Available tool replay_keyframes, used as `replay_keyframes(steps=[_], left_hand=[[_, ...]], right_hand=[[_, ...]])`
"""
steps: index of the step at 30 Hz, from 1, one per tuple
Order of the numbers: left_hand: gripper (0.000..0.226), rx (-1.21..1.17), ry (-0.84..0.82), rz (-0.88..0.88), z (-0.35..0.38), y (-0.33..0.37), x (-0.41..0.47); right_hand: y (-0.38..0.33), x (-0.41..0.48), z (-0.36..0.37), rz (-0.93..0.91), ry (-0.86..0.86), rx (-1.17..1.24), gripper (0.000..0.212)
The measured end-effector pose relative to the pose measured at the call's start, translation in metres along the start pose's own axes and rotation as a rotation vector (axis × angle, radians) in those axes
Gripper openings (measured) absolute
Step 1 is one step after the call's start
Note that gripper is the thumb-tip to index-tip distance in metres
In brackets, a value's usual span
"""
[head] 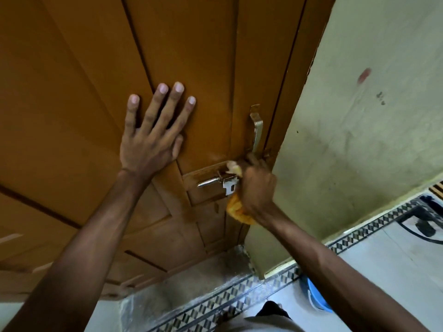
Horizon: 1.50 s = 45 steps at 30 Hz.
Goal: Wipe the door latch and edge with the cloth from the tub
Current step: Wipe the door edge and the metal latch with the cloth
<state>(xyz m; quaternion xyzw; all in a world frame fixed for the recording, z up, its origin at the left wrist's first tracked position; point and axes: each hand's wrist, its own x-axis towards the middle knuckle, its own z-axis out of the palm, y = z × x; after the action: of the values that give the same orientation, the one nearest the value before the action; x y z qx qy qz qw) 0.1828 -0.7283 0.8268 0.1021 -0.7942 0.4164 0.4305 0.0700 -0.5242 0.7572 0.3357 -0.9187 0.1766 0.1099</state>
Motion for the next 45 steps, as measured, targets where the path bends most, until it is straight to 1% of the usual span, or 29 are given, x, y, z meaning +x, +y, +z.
replay_keyframes(steps=[2, 3, 5, 7, 9, 12, 14, 16, 18, 19, 21, 22, 24, 25, 28, 30, 34, 37, 40, 42, 44, 45], left_hand=[[0.069, 0.008, 0.005, -0.003, 0.001, -0.001, 0.000], [0.069, 0.007, 0.005, -0.003, 0.001, -0.001, 0.000], [0.068, 0.003, 0.003, 0.000, 0.001, 0.000, 0.000], [0.066, 0.000, 0.003, -0.001, 0.000, 0.000, 0.000], [0.063, -0.007, 0.005, -0.004, -0.001, 0.000, 0.001], [0.062, -0.013, 0.007, -0.006, -0.002, 0.000, 0.001], [0.063, -0.013, 0.004, -0.009, -0.002, -0.001, 0.001], [0.062, -0.011, 0.001, -0.007, -0.002, -0.001, 0.001], [0.063, -0.004, 0.003, -0.005, -0.001, -0.001, 0.001], [0.063, -0.004, 0.002, -0.002, -0.001, -0.001, 0.001], [0.062, -0.003, 0.003, 0.001, 0.000, -0.001, 0.001], [0.062, -0.001, 0.008, -0.002, 0.000, -0.001, 0.001], [0.062, 0.000, 0.020, -0.004, -0.001, -0.001, 0.001], [0.062, -0.002, 0.023, -0.004, -0.001, -0.001, 0.002], [0.064, -0.014, 0.014, -0.006, -0.001, -0.001, 0.002], [0.065, -0.013, 0.007, -0.006, 0.000, -0.001, 0.001], [0.065, -0.005, 0.015, -0.001, 0.001, 0.001, 0.000], [0.065, -0.006, 0.028, -0.005, 0.002, 0.000, 0.001], [0.066, 0.001, 0.035, -0.001, 0.002, 0.001, 0.001], [0.068, -0.003, 0.034, -0.004, 0.001, 0.001, 0.002], [0.068, -0.003, 0.027, -0.007, 0.000, 0.001, 0.001], [0.067, -0.004, 0.022, -0.008, 0.000, 0.001, 0.001]], right_hand=[[0.023, 0.011, 0.007, 0.046, -0.017, -0.082, 0.032], [0.028, 0.014, 0.011, 0.023, -0.033, -0.111, 0.032], [0.028, 0.012, 0.020, -0.080, -0.057, -0.127, 0.031], [0.017, 0.007, 0.026, -0.188, -0.049, -0.077, 0.029], [0.001, 0.001, 0.030, -0.241, -0.042, -0.010, 0.023], [-0.008, -0.004, 0.035, -0.222, -0.021, 0.021, 0.027], [0.004, -0.003, 0.035, -0.209, -0.033, -0.014, 0.033], [0.023, 0.004, 0.031, -0.103, -0.031, -0.068, 0.035], [0.035, 0.012, 0.025, -0.007, -0.034, -0.021, 0.030], [0.036, 0.012, 0.021, -0.003, -0.025, 0.031, 0.026], [0.031, 0.006, 0.017, -0.088, 0.075, 0.104, 0.022], [0.025, 0.002, 0.016, -0.153, 0.111, 0.116, 0.025], [0.007, -0.007, 0.018, -0.279, 0.071, 0.062, 0.033], [-0.002, -0.009, 0.020, -0.326, 0.036, 0.015, 0.032], [-0.019, -0.008, 0.033, -0.436, 0.003, -0.114, 0.018], [-0.022, -0.008, 0.038, -0.462, 0.004, -0.155, 0.018], [-0.026, -0.009, 0.041, -0.485, 0.010, -0.162, 0.020], [-0.028, -0.007, 0.047, -0.510, 0.028, -0.134, 0.015], [-0.028, -0.006, 0.048, -0.529, 0.063, -0.094, 0.026], [-0.029, -0.007, 0.048, -0.551, 0.062, -0.081, 0.023], [-0.031, -0.008, 0.052, -0.599, 0.064, -0.036, 0.022], [-0.036, -0.009, 0.056, -0.657, 0.035, -0.001, 0.024]])
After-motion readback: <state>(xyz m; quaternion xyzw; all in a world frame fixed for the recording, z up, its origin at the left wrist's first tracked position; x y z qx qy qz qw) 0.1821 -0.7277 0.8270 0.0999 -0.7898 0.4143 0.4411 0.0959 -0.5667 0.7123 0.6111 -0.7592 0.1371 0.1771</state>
